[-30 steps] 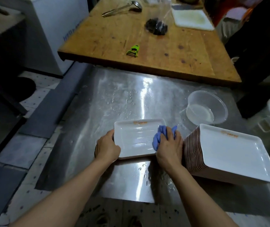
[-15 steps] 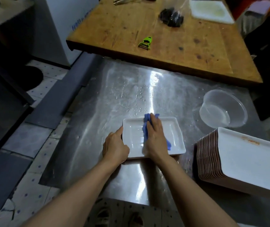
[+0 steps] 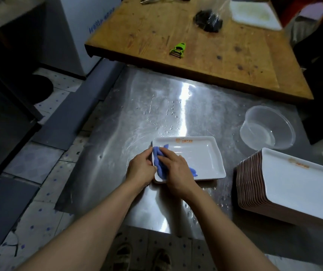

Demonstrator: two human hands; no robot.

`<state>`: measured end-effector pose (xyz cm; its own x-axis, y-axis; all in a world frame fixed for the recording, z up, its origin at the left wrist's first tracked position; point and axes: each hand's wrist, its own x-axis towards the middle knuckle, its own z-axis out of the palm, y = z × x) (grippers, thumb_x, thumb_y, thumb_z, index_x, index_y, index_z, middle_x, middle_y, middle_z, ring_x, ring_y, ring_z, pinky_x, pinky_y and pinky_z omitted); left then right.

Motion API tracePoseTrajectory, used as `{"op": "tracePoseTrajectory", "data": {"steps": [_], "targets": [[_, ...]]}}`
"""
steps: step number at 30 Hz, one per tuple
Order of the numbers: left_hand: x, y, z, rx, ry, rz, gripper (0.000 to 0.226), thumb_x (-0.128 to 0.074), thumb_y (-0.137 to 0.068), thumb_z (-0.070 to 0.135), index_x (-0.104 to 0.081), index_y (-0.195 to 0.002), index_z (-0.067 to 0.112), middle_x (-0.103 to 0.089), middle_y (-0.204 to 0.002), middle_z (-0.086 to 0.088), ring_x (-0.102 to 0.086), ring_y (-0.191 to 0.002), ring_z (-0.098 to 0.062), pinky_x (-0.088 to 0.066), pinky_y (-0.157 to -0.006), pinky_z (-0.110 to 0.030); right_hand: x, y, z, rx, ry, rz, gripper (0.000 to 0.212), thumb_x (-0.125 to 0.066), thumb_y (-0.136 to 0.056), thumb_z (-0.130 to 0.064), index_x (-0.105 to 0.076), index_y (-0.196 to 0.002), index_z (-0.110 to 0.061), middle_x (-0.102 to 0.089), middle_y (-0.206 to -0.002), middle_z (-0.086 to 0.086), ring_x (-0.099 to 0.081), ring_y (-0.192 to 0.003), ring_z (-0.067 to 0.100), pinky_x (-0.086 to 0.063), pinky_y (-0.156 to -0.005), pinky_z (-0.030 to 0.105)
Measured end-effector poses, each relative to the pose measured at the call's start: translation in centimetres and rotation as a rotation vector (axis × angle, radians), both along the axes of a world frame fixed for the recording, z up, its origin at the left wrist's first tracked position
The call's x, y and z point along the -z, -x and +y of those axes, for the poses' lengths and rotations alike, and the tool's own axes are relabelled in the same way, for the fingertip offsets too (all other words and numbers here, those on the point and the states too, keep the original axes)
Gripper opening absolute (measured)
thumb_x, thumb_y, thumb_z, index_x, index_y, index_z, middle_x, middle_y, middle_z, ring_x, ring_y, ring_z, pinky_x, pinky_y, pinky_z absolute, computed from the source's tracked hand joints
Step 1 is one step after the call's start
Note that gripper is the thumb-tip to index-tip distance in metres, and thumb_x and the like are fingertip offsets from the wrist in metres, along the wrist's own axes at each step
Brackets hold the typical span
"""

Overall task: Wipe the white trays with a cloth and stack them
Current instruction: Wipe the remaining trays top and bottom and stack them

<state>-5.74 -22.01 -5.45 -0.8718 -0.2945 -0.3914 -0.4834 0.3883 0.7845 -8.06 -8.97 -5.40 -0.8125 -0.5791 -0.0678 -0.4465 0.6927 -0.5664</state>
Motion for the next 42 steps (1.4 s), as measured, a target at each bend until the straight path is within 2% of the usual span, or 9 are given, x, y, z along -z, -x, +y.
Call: {"op": "tracePoseTrajectory", "data": {"steps": [5, 10, 13, 17, 22, 26, 32, 38, 42], "targets": [[-0.4, -0.3, 0.0, -0.057, -0.141, 0.013, 0.066, -0.047, -0.075, -0.006, -0.057, -0.126, 0.035, -0.064, -0.086, -0.015, -0.05, -0.064, -0.015, -0.047, -0.07, -0.031, -0.4, -1.5, 1.1, 0.109, -0.146, 0.146, 0.037, -0.056, -0.087, -0.012, -0.062, -0.122, -0.021, -0.032, -0.145, 0.004, -0.025, -0.132, 0.028, -0.016, -0.103, 0.031], [-0.5, -0.3, 0.1, -0.066, -0.109, 0.023, 0.056, -0.05, -0.074, -0.001, -0.063, -0.111, 0.04, -0.054, -0.047, 0.017, -0.049, -0.05, -0.003, -0.044, -0.056, -0.024, -0.9, -2.1, 1.7, -0.009, -0.198, 0.108, 0.034, -0.05, -0.089, -0.012, -0.064, -0.118, -0.023, -0.05, -0.128, -0.004, -0.034, -0.121, 0.025, -0.018, -0.091, 0.031], [-1.0, -0.2, 0.6, -0.068, -0.008, 0.043, 0.044, -0.062, -0.073, 0.01, -0.063, -0.109, 0.036, -0.056, -0.059, 0.014, -0.053, -0.06, -0.009, -0.044, -0.057, -0.024, -1.1, -2.6, 2.4, -0.015, -0.184, 0.119, 0.033, -0.049, -0.087, -0.011, -0.066, -0.114, -0.02, -0.057, -0.12, -0.001, -0.04, -0.114, 0.025, -0.024, -0.09, 0.034], [-1.1, 0.3, 1.3, 0.008, 0.16, 0.012, 0.059, -0.055, -0.069, 0.001, -0.057, -0.123, 0.025, -0.064, -0.091, -0.008, -0.06, -0.087, -0.03, -0.051, -0.075, -0.033, -1.1, -2.4, 5.4, 0.136, -0.22, 0.139, 0.029, -0.05, -0.085, -0.005, -0.068, -0.106, -0.013, -0.06, -0.113, 0.004, -0.045, -0.109, 0.028, -0.034, -0.088, 0.036], [-0.9, 0.3, 1.5, 0.026, 0.204, -0.005, 0.057, -0.052, -0.068, 0.003, -0.057, -0.118, 0.03, -0.061, -0.093, -0.011, -0.058, -0.085, -0.031, -0.05, -0.074, -0.034, -1.1, 0.0, 10.1, 0.321, -0.394, 0.179, 0.032, -0.05, -0.084, -0.006, -0.064, -0.113, -0.012, -0.055, -0.124, 0.004, -0.041, -0.112, 0.026, -0.034, -0.091, 0.036], [-0.6, 0.4, 1.3, 0.037, 0.23, 0.012, 0.055, -0.054, -0.068, 0.0, -0.059, -0.114, 0.03, -0.059, -0.083, -0.004, -0.055, -0.078, -0.027, -0.042, -0.064, -0.027, -0.2, 2.1, 8.9, 0.43, -0.433, 0.223, 0.035, -0.045, -0.091, -0.013, -0.055, -0.124, -0.011, -0.048, -0.131, 0.007, -0.039, -0.115, 0.029, -0.034, -0.091, 0.037], [-0.1, 0.1, 1.1, 0.048, 0.252, 0.033, 0.058, -0.056, -0.069, 0.004, -0.055, -0.121, 0.03, -0.061, -0.094, -0.006, -0.056, -0.088, -0.028, -0.045, -0.07, -0.03, 0.8, 4.9, 5.4, 0.408, -0.357, 0.117, 0.055, -0.051, -0.089, -0.018, -0.034, -0.142, -0.017, -0.024, -0.15, 0.006, -0.029, -0.124, 0.031, -0.026, -0.102, 0.036], [-0.3, 0.1, 1.2, 0.03, 0.234, 0.041, 0.054, -0.056, -0.073, 0.003, -0.056, -0.122, 0.026, -0.064, -0.107, -0.007, -0.06, -0.095, -0.029, -0.053, -0.082, -0.037, 0.1, 0.7, 2.5, 0.028, -0.175, 0.089, 0.046, -0.049, -0.089, -0.007, -0.051, -0.134, -0.016, -0.035, -0.149, 0.006, -0.032, -0.125, 0.033, -0.031, -0.098, 0.039], [-0.5, 0.1, 1.3, 0.034, 0.253, 0.037, 0.052, -0.056, -0.074, 0.003, -0.056, -0.122, 0.025, -0.064, -0.108, -0.007, -0.059, -0.095, -0.029, -0.052, -0.081, -0.036, -0.4, -0.2, 4.2, -0.018, -0.183, 0.056, 0.043, -0.048, -0.089, -0.004, -0.059, -0.127, -0.019, -0.043, -0.143, 0.001, -0.037, -0.121, 0.029, -0.032, -0.099, 0.037]]}}
